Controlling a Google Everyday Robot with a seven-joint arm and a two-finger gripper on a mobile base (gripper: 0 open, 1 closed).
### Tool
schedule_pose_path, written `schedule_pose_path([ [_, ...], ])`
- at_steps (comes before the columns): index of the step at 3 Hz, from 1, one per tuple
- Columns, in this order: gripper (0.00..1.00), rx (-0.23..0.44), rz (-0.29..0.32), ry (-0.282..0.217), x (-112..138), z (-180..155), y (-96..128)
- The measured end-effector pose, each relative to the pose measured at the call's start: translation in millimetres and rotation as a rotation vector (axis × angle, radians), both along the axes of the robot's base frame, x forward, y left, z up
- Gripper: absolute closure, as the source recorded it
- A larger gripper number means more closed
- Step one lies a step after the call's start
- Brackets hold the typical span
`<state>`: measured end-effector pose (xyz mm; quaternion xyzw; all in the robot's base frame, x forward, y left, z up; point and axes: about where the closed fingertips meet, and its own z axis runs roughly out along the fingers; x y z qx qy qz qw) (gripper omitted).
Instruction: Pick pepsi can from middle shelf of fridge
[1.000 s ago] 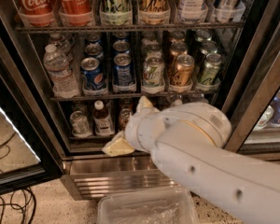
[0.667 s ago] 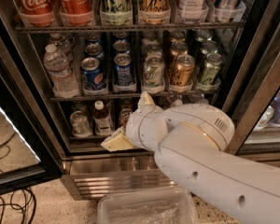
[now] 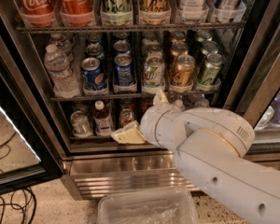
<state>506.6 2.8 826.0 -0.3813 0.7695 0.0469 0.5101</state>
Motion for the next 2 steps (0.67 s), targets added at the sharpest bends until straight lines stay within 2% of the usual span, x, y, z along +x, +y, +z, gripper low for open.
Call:
schedule_pose_path([
  [1, 0.00, 0.052, -0.084, -0.073, 3.2, 36.3, -34.7],
  [2, 0.00, 0.092, -0.091, -0.139, 10.0, 59.6, -40.5],
])
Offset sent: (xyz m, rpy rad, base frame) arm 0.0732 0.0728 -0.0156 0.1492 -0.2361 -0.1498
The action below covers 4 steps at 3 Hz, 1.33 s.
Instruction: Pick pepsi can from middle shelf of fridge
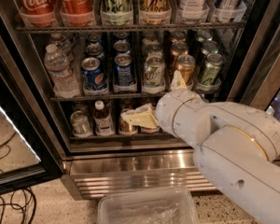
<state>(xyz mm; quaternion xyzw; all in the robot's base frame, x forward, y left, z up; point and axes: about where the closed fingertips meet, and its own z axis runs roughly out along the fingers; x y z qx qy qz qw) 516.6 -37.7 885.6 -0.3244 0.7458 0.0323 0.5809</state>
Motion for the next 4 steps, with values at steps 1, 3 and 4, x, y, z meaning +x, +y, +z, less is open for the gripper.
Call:
schedule_pose_path([
  [1, 0.00, 0.000, 0.000, 0.000, 0.0, 0.0, 0.1],
  [3, 0.00, 0.114, 0.052, -0.012, 13.4, -2.4, 26.6],
  [4, 0.00, 0.197, 0.077, -0.024, 21.7, -4.9, 45.0],
])
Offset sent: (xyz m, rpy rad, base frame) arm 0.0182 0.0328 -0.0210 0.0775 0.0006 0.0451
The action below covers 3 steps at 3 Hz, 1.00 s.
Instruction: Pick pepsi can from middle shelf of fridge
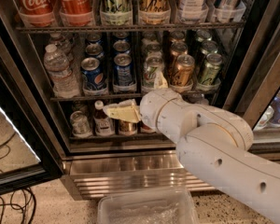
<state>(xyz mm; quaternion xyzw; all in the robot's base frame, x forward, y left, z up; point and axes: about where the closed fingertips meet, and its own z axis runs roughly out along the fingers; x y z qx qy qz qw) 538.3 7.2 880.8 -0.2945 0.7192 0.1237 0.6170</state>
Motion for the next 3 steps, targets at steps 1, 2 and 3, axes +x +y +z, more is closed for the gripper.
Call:
schedule_pose_path([
  [1, 0.00, 0.062, 0.020, -0.016, 5.4, -3.7, 25.8],
  [2, 0.00, 0.080, 0.035, -0.062, 9.2, -8.7, 55.5],
  [3, 0.00, 0.092, 0.036, -0.124, 10.9, -14.8, 91.5],
])
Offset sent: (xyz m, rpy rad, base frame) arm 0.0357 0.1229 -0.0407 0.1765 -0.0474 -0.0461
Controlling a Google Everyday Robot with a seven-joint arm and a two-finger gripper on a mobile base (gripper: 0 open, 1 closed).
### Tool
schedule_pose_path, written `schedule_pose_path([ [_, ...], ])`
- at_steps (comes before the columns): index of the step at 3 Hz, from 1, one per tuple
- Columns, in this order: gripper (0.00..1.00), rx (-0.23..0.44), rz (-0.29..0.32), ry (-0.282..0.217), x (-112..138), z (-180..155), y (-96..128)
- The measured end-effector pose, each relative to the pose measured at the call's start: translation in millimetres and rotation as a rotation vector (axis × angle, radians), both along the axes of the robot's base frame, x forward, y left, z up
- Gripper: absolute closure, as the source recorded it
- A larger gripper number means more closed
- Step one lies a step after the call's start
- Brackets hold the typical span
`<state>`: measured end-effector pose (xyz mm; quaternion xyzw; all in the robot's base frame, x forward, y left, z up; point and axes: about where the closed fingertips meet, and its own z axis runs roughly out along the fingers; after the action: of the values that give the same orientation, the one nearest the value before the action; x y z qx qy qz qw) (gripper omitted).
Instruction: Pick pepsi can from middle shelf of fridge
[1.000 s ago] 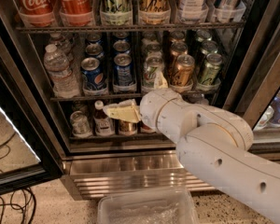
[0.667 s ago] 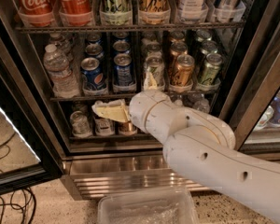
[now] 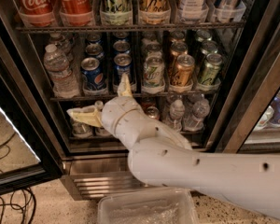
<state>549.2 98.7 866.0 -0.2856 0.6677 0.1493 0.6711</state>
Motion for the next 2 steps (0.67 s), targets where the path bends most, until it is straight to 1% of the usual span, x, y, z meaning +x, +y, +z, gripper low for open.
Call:
schedule_pose_path([
  [1, 0.00, 0.001, -0.049, -0.041, 7.5, 10.8, -4.4],
  [2, 0.00, 0.001, -0.049, -0.041, 7.5, 10.8, -4.4],
])
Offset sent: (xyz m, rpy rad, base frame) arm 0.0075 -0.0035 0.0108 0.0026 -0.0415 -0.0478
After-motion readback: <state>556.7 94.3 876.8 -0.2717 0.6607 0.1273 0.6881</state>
